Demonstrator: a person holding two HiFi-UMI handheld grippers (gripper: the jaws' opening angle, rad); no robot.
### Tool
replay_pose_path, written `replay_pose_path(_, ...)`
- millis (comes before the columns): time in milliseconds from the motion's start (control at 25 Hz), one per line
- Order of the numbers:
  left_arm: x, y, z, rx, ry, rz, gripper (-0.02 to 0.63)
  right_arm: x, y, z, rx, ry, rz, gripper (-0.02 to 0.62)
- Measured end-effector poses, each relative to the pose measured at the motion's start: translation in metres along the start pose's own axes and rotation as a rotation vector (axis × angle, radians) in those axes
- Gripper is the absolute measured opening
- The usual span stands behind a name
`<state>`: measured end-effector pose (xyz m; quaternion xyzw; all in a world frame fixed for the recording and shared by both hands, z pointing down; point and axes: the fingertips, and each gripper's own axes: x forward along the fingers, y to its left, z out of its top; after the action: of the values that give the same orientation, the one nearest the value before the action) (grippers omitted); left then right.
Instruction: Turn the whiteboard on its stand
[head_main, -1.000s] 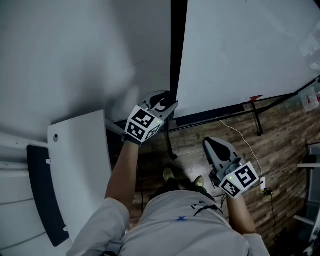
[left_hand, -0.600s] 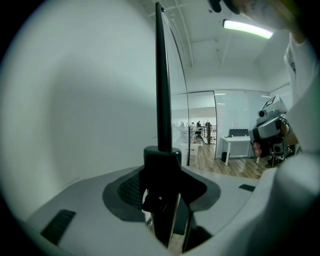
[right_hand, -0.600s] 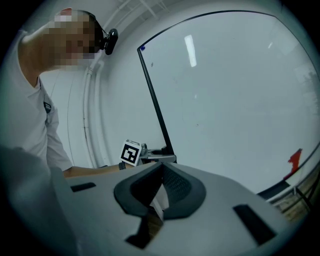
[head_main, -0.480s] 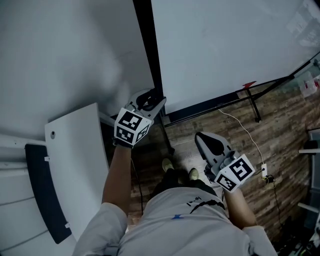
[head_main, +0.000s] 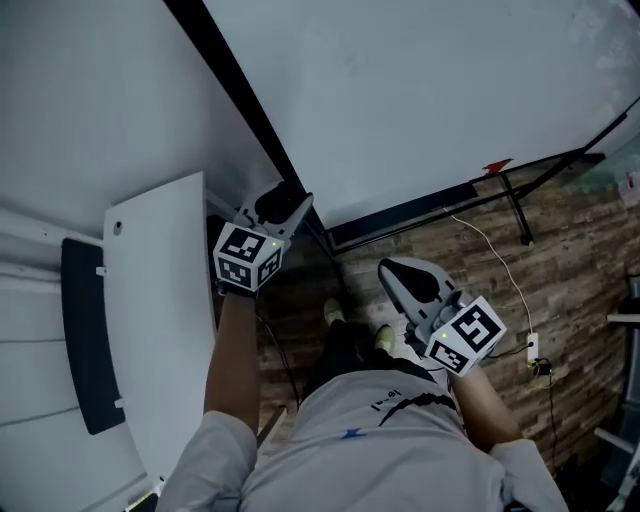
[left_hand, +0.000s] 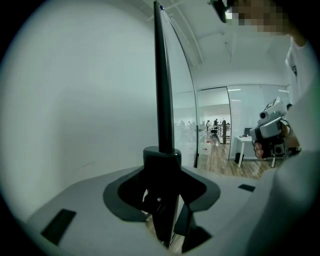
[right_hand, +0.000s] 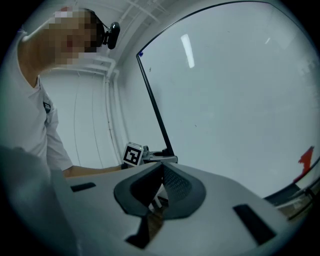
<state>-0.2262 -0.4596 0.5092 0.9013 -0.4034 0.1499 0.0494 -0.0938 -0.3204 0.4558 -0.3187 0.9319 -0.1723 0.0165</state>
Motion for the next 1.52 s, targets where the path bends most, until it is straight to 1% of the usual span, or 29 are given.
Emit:
replay_pose_path(320, -0.035, -0.035, -0.011, -0.018, 0.002, 0.058, 0.184, -0.041, 0.032, -0.019, -0.002, 0.029, 0.099, 0.012)
replay_pose_path(640, -0.066, -0.064, -0.024, -0.036, 0.007, 0.075, 0.184, -0.053, 0.064, -0.02, -0.018, 0.009, 0.115, 0.012)
replay_pose_path(840, -0.079, -0.087, -0.025, -0.035, -0.014, 0.092, 0.184, -0.067, 0.089, -0.03, -0.023, 0.01, 0.084, 0.012)
replay_pose_path(1240, -0.112, -0.123, -0.034, -0.05, -0.033, 0.106, 0.184, -0.1, 0.151, -0.058, -0.039, 0.018, -0.015, 0.012)
replay_pose_path(1320, -0.118, -0.13, -0.035, -0.052, -0.039, 0.11, 0.184, -0.109, 0.158, -0.063, -0.04, 0.019, -0.046, 0.012)
replay_pose_path(1520, -0.126, -0.136, -0.036, -0.059, -0.055, 0.148, 0.184, -0.133, 0.167, -0.071, -0.039, 0.027, -0.1, 0.012)
